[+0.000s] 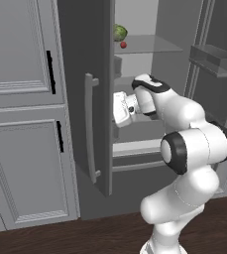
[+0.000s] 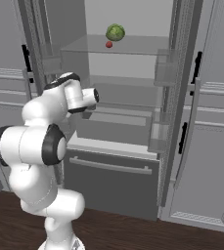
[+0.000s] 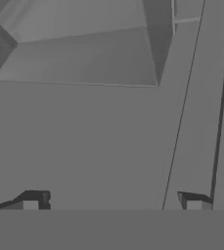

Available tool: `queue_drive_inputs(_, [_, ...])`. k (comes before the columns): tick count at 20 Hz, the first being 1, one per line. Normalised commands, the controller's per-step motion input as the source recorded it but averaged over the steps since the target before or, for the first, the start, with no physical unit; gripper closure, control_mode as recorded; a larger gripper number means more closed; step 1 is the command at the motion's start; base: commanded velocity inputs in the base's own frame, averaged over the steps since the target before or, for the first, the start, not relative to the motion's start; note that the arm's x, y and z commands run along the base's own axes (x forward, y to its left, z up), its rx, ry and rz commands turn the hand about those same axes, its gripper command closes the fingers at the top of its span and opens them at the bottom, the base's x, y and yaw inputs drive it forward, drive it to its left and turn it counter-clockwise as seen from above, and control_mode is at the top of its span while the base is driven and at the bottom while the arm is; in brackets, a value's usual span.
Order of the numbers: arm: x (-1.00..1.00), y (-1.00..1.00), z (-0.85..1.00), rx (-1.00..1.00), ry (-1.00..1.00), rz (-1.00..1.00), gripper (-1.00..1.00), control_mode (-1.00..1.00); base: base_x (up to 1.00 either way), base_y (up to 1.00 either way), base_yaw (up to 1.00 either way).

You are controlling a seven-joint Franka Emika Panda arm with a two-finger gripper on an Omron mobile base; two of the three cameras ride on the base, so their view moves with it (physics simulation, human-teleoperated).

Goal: Take the strawberry from the fridge and place it on top of the pancake, located on the dining counter.

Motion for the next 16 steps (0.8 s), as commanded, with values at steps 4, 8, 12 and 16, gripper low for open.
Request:
queue_drive_inputs(4, [-0.09,0.74,-0.01,0.0,0.0,0.0,-1.0,-1.0,0.0,0.0,0.0])
queue_drive_inputs(8, [-0.05,0.71,0.0,0.0,0.0,0.0,-1.0,-1.0,0.0,0.0,0.0])
queue_drive_inputs(12, [-0.02,0.76,0.0,-0.01,0.0,0.0,-1.0,-1.0,0.0,0.0,0.0])
queue_drive_inputs(16, [0.0,0.65,0.0,-0.01,0.0,0.0,-1.0,-1.0,0.0,0.0,0.0])
